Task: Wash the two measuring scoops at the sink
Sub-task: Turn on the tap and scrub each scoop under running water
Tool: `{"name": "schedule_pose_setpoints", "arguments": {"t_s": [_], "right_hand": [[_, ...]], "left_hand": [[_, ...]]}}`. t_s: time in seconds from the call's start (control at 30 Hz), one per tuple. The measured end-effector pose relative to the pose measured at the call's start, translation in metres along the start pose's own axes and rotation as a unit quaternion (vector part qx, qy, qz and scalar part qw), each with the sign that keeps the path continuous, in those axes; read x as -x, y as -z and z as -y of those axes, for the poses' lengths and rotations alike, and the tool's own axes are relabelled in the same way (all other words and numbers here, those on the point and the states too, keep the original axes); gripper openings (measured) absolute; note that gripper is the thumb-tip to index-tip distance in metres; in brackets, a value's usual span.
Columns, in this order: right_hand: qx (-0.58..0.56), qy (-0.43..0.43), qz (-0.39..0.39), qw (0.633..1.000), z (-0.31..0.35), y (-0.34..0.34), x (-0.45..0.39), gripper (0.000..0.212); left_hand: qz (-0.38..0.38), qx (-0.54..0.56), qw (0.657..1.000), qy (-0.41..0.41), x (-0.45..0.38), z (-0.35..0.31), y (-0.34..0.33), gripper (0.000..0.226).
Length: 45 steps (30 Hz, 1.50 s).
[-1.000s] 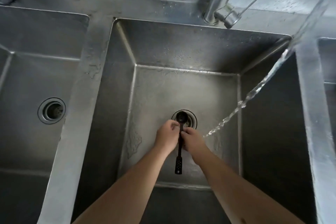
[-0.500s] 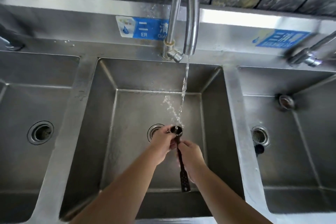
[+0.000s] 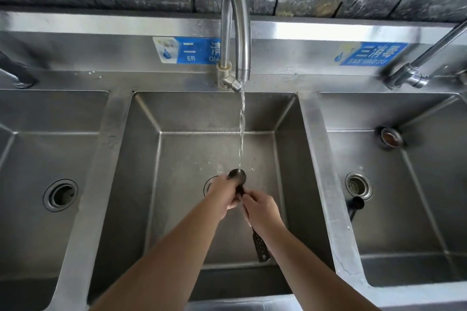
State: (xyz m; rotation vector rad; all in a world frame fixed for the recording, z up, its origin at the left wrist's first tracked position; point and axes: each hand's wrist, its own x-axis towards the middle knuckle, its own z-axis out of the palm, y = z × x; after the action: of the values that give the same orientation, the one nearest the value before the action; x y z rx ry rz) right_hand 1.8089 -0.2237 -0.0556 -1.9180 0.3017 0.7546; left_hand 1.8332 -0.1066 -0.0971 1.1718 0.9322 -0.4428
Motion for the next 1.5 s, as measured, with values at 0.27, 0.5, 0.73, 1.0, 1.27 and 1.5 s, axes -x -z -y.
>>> {"name": "schedule_pose_setpoints", "arguments": {"t_s": [0.27,0.5,0.73,1.0,1.27,1.5], "right_hand": [[-0.042,0.023,-0.013,0.999,0.009,-0.003,-0.014,0.028],[-0.147,0.069,-0.029,0.986,0.035,-0.006,-0.03,0.026],[-0.237,0.098,0.018,0.967,0.073,-0.004,-0.045,0.024],[-0.267,0.197,0.048,0.942,0.143,0.008,-0.044,0.025],[-0.285,0.21,0.035,0.934,0.171,0.015,-0.048,0.024],[-0.154,0.167,-0.025,0.974,0.109,0.01,-0.034,0.01]], "left_hand": [[0.16,0.103,0.981,-0.038,0.02,-0.019,-0.004,0.029],[0.127,0.056,0.983,-0.116,0.027,-0.044,0.002,0.021],[0.115,0.047,0.974,-0.191,0.033,-0.081,0.003,0.021],[0.115,0.032,0.957,-0.265,0.039,-0.145,0.005,0.025],[0.144,0.067,0.943,-0.292,0.052,-0.177,-0.002,0.029],[0.129,0.087,0.965,-0.213,0.036,-0.131,-0.002,0.02]]}}
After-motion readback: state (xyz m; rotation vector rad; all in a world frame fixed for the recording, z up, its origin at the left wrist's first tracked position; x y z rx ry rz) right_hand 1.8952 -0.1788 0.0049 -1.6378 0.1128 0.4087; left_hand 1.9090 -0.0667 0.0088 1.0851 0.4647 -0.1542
